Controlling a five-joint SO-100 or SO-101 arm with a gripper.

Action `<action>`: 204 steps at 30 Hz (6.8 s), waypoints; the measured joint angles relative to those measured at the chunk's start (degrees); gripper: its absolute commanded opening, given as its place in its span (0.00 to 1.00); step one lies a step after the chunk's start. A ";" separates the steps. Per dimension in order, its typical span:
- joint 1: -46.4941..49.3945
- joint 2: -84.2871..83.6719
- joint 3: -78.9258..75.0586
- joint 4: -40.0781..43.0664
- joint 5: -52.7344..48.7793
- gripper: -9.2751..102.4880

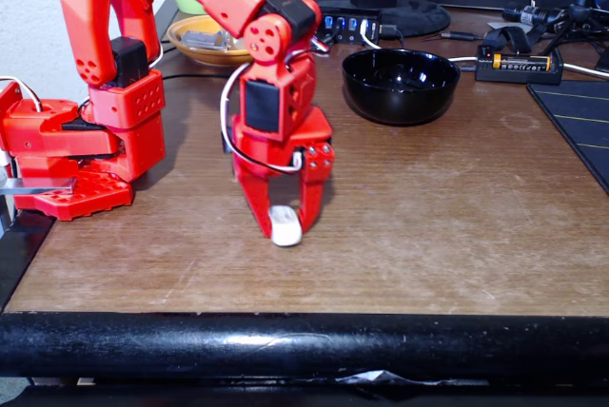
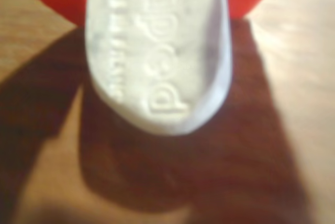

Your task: Ramasse la gomme et mets-la dans le bol.

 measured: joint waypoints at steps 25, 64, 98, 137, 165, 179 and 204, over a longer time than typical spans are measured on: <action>-49.92 39.29 0.70 21.18 21.53 0.03; -52.21 -17.49 -61.17 22.85 32.17 0.03; -52.91 -46.67 -97.21 29.36 35.07 0.03; -49.22 -46.76 -85.25 23.99 33.22 0.03; -49.66 -15.21 -65.30 34.54 30.94 0.03; -36.30 15.56 -26.54 19.95 27.07 0.03; -26.54 73.74 11.95 15.03 28.39 0.03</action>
